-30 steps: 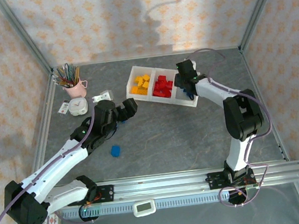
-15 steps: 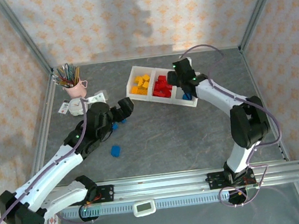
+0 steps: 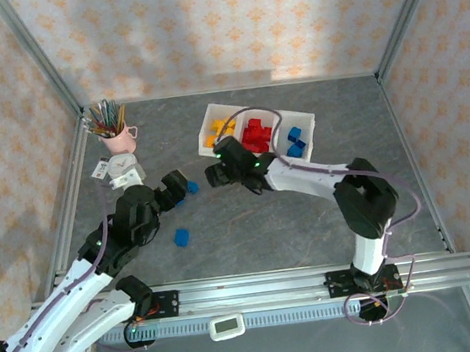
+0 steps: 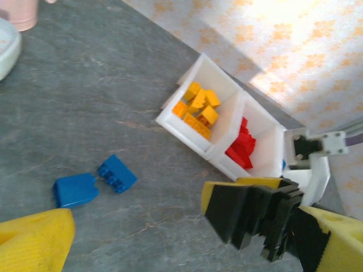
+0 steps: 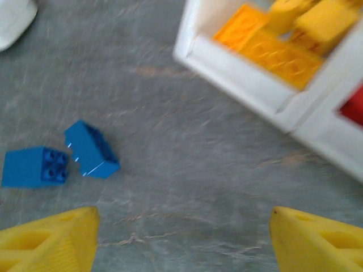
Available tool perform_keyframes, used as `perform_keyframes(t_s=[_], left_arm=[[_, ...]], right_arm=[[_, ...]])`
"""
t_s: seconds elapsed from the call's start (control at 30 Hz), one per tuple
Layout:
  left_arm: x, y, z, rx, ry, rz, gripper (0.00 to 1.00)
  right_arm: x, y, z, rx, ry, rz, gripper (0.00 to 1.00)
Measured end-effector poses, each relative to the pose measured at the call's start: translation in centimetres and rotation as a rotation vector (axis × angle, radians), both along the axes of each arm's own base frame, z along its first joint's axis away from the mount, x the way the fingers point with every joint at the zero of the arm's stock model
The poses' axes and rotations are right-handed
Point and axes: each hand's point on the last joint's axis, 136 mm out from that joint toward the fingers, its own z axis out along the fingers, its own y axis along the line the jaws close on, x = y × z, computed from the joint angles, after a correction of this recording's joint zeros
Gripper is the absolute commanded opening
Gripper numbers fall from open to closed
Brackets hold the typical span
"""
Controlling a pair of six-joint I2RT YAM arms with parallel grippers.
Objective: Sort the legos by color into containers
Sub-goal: Pick up the lego from the middle-left of the table.
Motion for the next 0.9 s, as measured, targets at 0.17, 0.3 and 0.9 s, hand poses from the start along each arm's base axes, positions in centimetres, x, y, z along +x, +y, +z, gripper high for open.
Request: perform_keyframes(t_s=[0.17, 0.3, 0.9], left_arm=[[-1.2, 1.6, -0.5, -0.003, 0.017, 0.055, 0.99], [-1.9, 2.8, -0.6, -0.013, 0.016, 0.101, 0.99], [-2.6, 3.7, -1.2, -0.02, 0.029, 0.141, 0.99]], right_arm=[[-1.5, 4.4, -3.0, -0.035, 0.023, 0.111, 0.79], [-1.6, 6.6, -4.6, -0.039, 0.041, 0.18, 0.78], [1.6, 10.3, -8.2, -0.131, -0.007, 0.277, 0.34]])
